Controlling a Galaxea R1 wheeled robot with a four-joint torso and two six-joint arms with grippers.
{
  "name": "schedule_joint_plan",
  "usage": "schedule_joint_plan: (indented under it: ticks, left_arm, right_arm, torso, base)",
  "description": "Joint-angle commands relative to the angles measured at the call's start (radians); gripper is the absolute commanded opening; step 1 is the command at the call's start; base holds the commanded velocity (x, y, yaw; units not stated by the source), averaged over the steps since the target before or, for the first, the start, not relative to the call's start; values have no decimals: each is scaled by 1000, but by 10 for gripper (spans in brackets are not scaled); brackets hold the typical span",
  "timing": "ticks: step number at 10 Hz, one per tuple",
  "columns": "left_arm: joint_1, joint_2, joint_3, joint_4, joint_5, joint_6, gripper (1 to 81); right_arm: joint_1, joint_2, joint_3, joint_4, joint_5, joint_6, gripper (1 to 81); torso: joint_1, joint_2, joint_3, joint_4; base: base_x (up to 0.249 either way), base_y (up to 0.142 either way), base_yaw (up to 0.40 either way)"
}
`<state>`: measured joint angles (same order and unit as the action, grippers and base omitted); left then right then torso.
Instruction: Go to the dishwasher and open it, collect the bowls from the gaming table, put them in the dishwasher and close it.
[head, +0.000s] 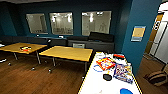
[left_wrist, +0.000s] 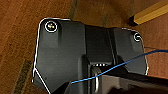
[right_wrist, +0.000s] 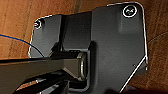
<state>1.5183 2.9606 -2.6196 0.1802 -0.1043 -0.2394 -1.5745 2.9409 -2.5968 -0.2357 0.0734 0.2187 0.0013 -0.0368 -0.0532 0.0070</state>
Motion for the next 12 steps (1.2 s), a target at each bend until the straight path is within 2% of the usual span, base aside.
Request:
schedule_joint_plan:
  ticks: [1, 4, 12]
  left_arm:
    - [-45, -4, 3, 7, 48, -1, 811]
    - [-45, -4, 3, 7, 49, -1, 811]
    - [-45, 0, 3, 5, 47, -1, 811]
  right_arm:
    - [41, -6, -9, 15, -47, 5, 811]
    - [43, -4, -9, 12, -46, 5, 811]
    - [40, 2, -18, 12, -47, 4, 811]
  torso:
    - [0, 0, 0, 0]
    - [0, 0, 0, 0]
    - [0, 0, 0, 0]
  base:
    - [137, 0, 0]
    - [107, 0, 0]
    - [0, 0, 0]
